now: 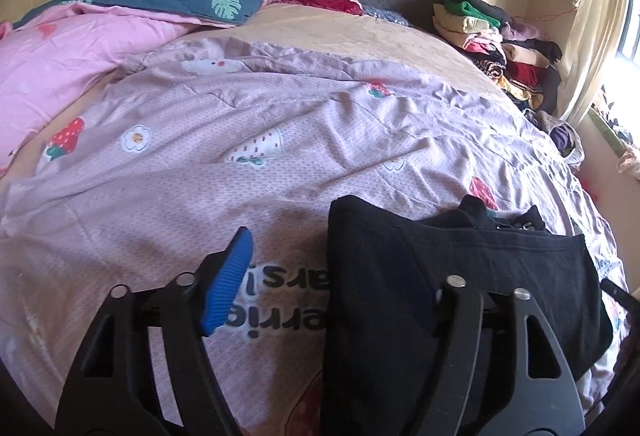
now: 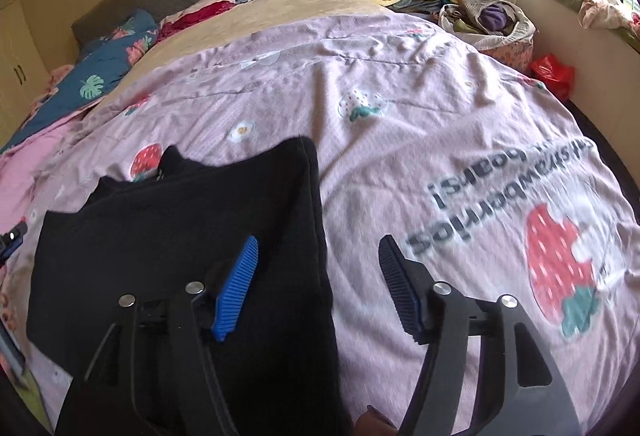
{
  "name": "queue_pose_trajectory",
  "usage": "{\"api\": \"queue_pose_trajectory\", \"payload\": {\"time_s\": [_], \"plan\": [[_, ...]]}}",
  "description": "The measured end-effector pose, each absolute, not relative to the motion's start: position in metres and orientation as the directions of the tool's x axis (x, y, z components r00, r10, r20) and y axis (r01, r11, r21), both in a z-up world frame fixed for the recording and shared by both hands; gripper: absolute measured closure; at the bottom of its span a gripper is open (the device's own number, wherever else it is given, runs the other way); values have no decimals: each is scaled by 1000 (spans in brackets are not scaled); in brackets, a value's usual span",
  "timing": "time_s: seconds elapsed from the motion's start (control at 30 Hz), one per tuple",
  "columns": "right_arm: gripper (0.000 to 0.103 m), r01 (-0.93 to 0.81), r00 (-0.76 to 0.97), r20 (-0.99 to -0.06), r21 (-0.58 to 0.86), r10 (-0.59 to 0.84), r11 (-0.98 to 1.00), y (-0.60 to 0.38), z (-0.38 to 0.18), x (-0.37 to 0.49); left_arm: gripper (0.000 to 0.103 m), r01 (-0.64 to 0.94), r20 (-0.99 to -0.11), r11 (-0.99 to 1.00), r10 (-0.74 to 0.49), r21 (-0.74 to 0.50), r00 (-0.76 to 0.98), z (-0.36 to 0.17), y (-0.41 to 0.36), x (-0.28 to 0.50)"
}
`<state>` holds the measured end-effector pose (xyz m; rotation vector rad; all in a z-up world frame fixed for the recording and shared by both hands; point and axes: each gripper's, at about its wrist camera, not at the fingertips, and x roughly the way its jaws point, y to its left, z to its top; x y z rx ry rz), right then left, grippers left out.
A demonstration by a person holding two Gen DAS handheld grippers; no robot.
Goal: Fold small clothes
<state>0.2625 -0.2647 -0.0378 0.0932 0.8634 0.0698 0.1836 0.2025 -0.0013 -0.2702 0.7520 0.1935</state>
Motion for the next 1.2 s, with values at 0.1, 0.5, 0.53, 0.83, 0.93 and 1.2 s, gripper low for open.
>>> {"api": "queue_pose_trajectory", "payload": {"time_s": [0.1,0.5,0.53,0.83,0.93,1.2], "plan": [[41,-30,644,-757,120,110,992,-268,-37,249,31,-268,-694,948,75,-174,716,2,202,177],[40,-64,611,-778,134,145,989,-263,-40,215,26,-222,-700,960,39,-173,713,9,191,152],[40,-65,606,-781,137,148,988,-263,-42,213,26,-216,-704,961,32,-174,709,9,190,149],[40,-75,588,-793,146,162,987,-261,-50,203,26,-166,-753,957,-75,-240,654,-12,184,124],[40,-73,585,-794,151,165,986,-262,-51,200,26,-161,-769,946,-122,-281,627,-24,183,115],[88,-56,600,-783,162,163,985,-268,-52,193,81,-175,-773,886,-260,-429,578,-50,187,103]]}}
